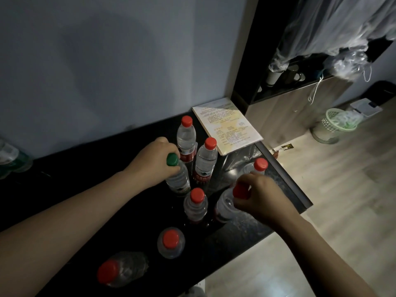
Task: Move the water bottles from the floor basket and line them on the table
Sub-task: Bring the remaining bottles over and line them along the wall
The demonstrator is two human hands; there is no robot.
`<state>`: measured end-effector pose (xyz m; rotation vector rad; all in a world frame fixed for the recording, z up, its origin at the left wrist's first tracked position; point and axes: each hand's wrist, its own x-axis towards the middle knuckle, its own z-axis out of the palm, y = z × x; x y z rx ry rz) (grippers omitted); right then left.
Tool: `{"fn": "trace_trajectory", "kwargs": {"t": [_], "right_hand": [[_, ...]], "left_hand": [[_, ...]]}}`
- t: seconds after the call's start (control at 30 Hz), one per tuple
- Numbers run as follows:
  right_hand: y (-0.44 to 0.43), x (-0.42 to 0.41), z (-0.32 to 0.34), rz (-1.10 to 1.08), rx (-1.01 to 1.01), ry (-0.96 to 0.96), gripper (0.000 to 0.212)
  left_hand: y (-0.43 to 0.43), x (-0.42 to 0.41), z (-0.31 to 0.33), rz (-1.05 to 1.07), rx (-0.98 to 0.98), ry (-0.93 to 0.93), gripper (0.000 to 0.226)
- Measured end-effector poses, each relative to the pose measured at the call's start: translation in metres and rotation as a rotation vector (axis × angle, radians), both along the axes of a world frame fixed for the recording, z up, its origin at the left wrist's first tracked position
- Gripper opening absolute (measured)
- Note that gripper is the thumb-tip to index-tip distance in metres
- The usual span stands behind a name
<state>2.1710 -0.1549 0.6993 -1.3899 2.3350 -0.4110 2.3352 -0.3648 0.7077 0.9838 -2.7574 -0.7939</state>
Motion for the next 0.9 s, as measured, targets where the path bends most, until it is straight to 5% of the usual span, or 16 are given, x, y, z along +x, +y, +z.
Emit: {"fn": "trace_trajectory", "kwargs": {"t": [0.57, 0.9], "right_hand": [[-0.105, 0.069, 0.101, 0.091, -0.345, 0.199, 0.019], [-0.191, 0.173, 0.109, 0.156, -0.221, 0.213, 0.028]], "left_hand": [[-0.05, 0.128, 0.048, 0.177, -0.099, 0.173, 0.018], [-0.091, 0.243, 0.056, 0.287, -0.127, 0.205, 0.021]]}}
